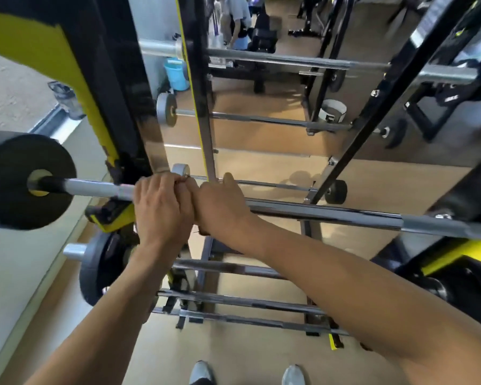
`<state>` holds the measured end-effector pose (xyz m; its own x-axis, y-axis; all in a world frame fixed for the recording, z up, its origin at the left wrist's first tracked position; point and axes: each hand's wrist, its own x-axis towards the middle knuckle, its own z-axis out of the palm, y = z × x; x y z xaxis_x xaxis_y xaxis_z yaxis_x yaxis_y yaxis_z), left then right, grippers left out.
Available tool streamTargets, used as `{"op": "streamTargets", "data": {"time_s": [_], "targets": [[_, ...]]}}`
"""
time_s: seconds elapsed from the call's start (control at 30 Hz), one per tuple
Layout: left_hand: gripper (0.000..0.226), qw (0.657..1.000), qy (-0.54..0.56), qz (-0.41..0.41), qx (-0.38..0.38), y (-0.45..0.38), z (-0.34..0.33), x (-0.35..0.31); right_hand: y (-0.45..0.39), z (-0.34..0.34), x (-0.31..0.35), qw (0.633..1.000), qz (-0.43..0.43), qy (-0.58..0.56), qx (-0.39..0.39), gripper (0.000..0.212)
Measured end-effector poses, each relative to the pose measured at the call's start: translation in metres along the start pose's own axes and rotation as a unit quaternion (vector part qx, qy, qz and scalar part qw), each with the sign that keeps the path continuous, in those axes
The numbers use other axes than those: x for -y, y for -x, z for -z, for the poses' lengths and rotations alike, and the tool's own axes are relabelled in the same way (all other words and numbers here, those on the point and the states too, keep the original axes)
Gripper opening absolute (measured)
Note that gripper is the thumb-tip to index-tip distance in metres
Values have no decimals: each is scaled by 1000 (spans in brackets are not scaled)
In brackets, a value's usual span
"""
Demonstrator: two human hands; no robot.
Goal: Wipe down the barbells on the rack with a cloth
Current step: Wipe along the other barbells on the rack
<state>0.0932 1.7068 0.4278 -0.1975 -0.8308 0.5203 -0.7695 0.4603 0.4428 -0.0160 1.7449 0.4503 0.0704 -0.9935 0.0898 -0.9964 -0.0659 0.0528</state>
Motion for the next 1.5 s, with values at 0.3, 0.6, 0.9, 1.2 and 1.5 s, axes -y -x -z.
{"op": "streamTargets", "data": {"time_s": [0.3, 0.6, 0.9, 1.2, 1.5], "targets": [[28, 986, 39, -130, 101, 59, -50, -136, 105, 5, -122, 996, -91, 23, 3, 36], [50, 935, 41, -300, 187, 126, -102, -299, 262, -14, -249, 963, -242, 75, -91, 53], [54, 890, 156, -387, 185, 173, -146, -374, 362, -55, -286, 898, -290, -80, -321, 60], [20, 855, 227, -435, 169, 177, -165, -402, 381, -56, -269, 791, -302, -228, -481, 30], [25, 748, 162, -32, 643, 252, -205, -325, 424, -144, -252, 681, -525, -506, -60, 22]]}}
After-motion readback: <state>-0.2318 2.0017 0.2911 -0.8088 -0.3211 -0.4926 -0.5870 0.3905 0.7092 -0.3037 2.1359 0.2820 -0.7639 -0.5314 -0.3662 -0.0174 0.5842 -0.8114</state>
